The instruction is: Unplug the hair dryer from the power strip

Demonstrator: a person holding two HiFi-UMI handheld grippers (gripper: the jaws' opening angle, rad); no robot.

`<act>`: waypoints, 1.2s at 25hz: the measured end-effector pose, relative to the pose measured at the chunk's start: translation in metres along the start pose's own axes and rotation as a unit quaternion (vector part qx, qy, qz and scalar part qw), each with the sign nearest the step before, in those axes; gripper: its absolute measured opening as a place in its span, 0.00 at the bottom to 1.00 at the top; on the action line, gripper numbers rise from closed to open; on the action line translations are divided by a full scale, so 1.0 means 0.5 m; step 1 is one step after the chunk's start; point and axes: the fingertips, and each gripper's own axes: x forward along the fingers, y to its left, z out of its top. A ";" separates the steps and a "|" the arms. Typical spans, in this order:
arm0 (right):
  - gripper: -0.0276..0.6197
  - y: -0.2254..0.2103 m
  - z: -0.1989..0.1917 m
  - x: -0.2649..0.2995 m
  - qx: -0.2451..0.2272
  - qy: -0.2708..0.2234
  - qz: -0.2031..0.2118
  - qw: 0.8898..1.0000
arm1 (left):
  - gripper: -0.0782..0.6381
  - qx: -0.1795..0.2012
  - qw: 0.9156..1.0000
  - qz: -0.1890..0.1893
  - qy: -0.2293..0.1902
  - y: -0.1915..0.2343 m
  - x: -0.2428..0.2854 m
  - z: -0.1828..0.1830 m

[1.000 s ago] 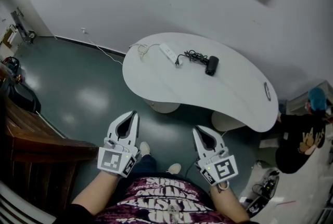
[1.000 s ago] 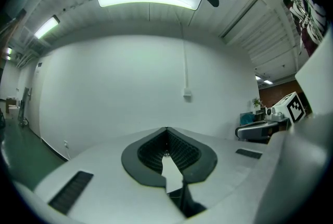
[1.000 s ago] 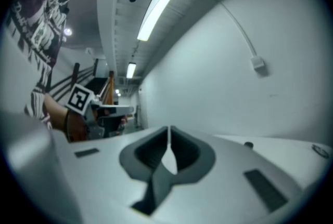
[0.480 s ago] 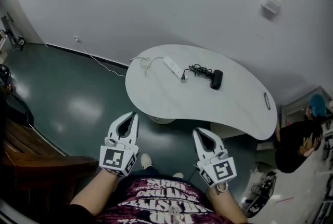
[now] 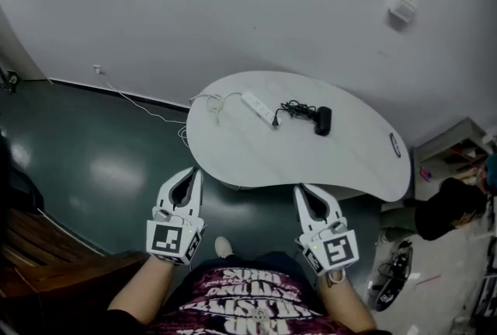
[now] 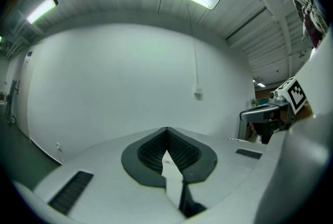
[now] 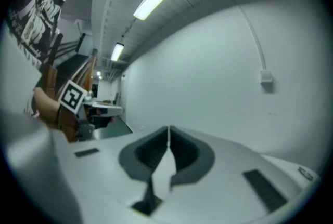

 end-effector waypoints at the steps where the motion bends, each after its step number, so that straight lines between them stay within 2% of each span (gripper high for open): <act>1: 0.10 0.001 -0.006 0.003 0.002 0.007 0.000 1.000 | 0.14 -0.004 1.000 -0.001 0.001 0.005 0.004 -0.002; 5: 0.10 0.007 -0.016 0.009 0.013 0.020 0.000 1.000 | 0.14 -0.014 1.000 -0.004 0.013 0.013 0.015 -0.020; 12: 0.10 -0.024 -0.014 0.020 0.026 0.009 -0.008 1.000 | 0.14 -0.007 0.999 -0.011 0.031 0.014 0.038 -0.037; 20: 0.10 -0.049 -0.027 0.092 0.043 0.008 0.025 0.999 | 0.14 0.003 0.998 0.005 0.063 0.047 0.098 -0.061; 30: 0.10 -0.156 -0.071 0.202 0.063 0.023 0.054 0.996 | 0.14 0.020 0.996 0.014 0.086 0.043 0.242 -0.081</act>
